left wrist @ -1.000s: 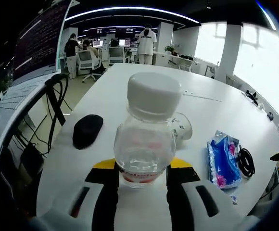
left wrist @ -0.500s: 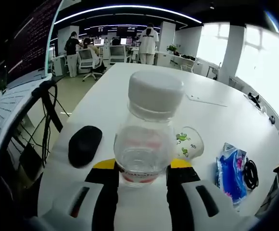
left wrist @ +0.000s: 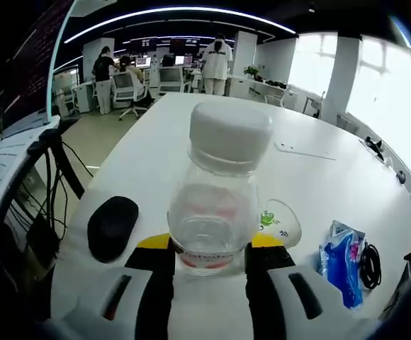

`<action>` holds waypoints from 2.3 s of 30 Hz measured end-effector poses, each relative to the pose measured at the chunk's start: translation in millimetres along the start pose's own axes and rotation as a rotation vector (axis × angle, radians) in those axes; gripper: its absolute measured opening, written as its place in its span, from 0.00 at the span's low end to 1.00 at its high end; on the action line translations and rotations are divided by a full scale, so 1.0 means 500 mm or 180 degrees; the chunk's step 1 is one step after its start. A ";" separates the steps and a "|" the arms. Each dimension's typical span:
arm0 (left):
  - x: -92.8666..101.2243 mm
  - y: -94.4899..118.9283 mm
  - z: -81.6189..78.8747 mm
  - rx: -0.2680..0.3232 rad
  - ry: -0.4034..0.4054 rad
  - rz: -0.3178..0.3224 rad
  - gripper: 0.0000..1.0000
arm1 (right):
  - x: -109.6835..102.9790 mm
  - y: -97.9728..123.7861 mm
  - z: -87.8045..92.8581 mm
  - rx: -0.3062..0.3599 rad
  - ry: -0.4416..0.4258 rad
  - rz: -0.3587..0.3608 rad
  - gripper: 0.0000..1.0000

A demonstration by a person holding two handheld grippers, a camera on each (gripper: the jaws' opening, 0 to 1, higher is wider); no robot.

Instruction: Arrange the tabletop items into an orderly group along one side of the table until the central work area is clear of visible clutter.

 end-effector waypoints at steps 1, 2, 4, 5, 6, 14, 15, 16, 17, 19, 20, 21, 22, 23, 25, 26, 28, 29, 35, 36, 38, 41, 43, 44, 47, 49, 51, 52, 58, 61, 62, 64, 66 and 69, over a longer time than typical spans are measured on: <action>0.002 -0.001 -0.001 -0.0001 0.0000 -0.0001 0.38 | 0.001 0.000 0.001 -0.0001 -0.0003 0.0002 0.60; 0.003 -0.003 -0.002 0.0000 0.0008 -0.0001 0.38 | 0.002 0.001 0.002 -0.0002 -0.0010 0.0012 0.60; 0.008 -0.008 -0.003 0.0006 0.0018 0.0004 0.38 | 0.005 0.002 0.002 -0.0006 -0.0013 0.0021 0.61; 0.011 -0.010 -0.003 0.0009 0.0016 0.0011 0.38 | 0.006 0.003 0.002 -0.0003 -0.0013 0.0024 0.61; 0.014 -0.015 -0.004 0.0012 0.0019 0.0020 0.38 | 0.007 0.005 0.001 -0.0001 -0.0016 0.0030 0.61; 0.028 -0.032 -0.007 0.0022 0.0054 0.0065 0.38 | 0.019 0.012 -0.005 0.0028 -0.0037 0.0072 0.61; 0.030 -0.035 -0.008 0.0025 0.0057 0.0073 0.38 | 0.020 0.012 -0.004 0.0028 -0.0039 0.0073 0.61; 0.031 -0.036 -0.008 0.0024 0.0053 0.0080 0.38 | 0.021 0.014 -0.003 0.0030 -0.0041 0.0075 0.61; 0.032 -0.038 -0.009 0.0018 0.0047 0.0086 0.38 | 0.022 0.014 -0.002 0.0029 -0.0043 0.0076 0.61; 0.032 -0.041 -0.010 0.0013 0.0050 0.0084 0.38 | 0.026 0.016 0.002 0.0026 -0.0054 0.0087 0.61; 0.032 -0.042 -0.010 0.0013 0.0053 0.0082 0.38 | 0.027 0.017 0.003 0.0026 -0.0062 0.0091 0.61; 0.032 -0.042 -0.010 0.0016 0.0062 0.0082 0.38 | 0.027 0.019 0.006 0.0023 -0.0073 0.0096 0.61; 0.032 -0.044 -0.010 0.0024 0.0083 0.0087 0.39 | 0.028 0.020 0.007 0.0020 -0.0074 0.0099 0.61; 0.032 -0.046 -0.009 0.0019 0.0100 0.0092 0.39 | 0.030 0.019 0.009 0.0014 -0.0070 0.0105 0.61; 0.030 -0.047 -0.004 0.0016 0.0169 0.0088 0.39 | 0.034 0.023 0.010 0.0018 -0.0086 0.0118 0.61; 0.030 -0.047 -0.003 0.0015 0.0170 0.0084 0.39 | 0.036 0.024 0.010 0.0022 -0.0096 0.0124 0.61; 0.030 -0.048 -0.001 -0.0005 0.0148 0.0071 0.39 | 0.039 0.026 0.010 0.0028 -0.0108 0.0137 0.61; 0.030 -0.048 0.000 -0.0014 0.0145 0.0068 0.39 | 0.039 0.026 0.009 0.0029 -0.0109 0.0139 0.61; 0.028 -0.050 0.019 -0.0055 0.0239 0.0129 0.41 | 0.046 0.029 0.006 0.0059 -0.0129 0.0161 0.61; 0.032 -0.049 0.021 -0.0054 0.0221 0.0152 0.42 | 0.046 0.029 0.006 0.0059 -0.0128 0.0162 0.61; 0.037 -0.045 0.026 -0.0060 0.0164 0.0178 0.44 | 0.046 0.030 0.007 0.0059 -0.0127 0.0165 0.61; 0.040 -0.034 0.042 -0.0073 0.0176 0.0197 0.43 | 0.043 0.026 0.010 0.0057 -0.0139 0.0161 0.61; 0.038 -0.024 0.058 -0.0077 0.0235 0.0183 0.42 | 0.040 0.026 0.012 0.0057 -0.0140 0.0151 0.61; 0.038 -0.020 0.066 -0.0088 0.0248 0.0182 0.42 | 0.039 0.025 0.013 0.0059 -0.0140 0.0146 0.61; 0.038 -0.003 0.094 -0.0127 0.0270 0.0170 0.42 | 0.038 0.021 0.015 0.0064 -0.0149 0.0133 0.61; 0.038 0.011 0.117 -0.0169 0.0274 0.0153 0.42 | 0.037 0.020 0.017 0.0066 -0.0156 0.0124 0.61; 0.039 0.022 0.134 -0.0199 0.0280 0.0145 0.41 | 0.033 0.020 0.018 0.0074 -0.0173 0.0112 0.61; 0.039 0.031 0.148 -0.0233 0.0271 0.0122 0.41 | 0.033 0.017 0.020 0.0078 -0.0180 0.0103 0.61; 0.043 0.071 0.189 -0.0301 0.0253 0.0113 0.40 | 0.022 0.016 0.023 0.0088 -0.0162 0.0066 0.61; 0.046 0.088 0.216 -0.0379 0.0212 0.0136 0.39 | 0.015 0.013 0.025 0.0076 -0.0134 0.0029 0.61; 0.046 0.090 0.222 -0.0398 0.0198 0.0144 0.39 | 0.010 0.012 0.026 0.0074 -0.0120 0.0007 0.61; 0.048 0.099 0.233 -0.0407 0.0198 0.0159 0.39 | 0.002 0.010 0.026 0.0064 -0.0068 -0.0020 0.61; 0.057 0.110 0.242 -0.0426 0.0176 0.0180 0.40 | -0.004 0.009 0.023 0.0072 -0.0049 -0.0042 0.61; 0.075 0.123 0.252 -0.0435 0.0135 0.0249 0.40 | -0.009 0.003 0.018 0.0089 -0.0057 -0.0076 0.61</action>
Point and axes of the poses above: the point that each gripper's makers call its tool centre point, and the gripper's own axes: y roughly backward along the fingers, x roughly to its right, z roughly out of its underside, the point moved 2 cm from there along y, roughly backward along the fingers, and after that the axes turned 13 degrees about z, right-handed, at the moved point
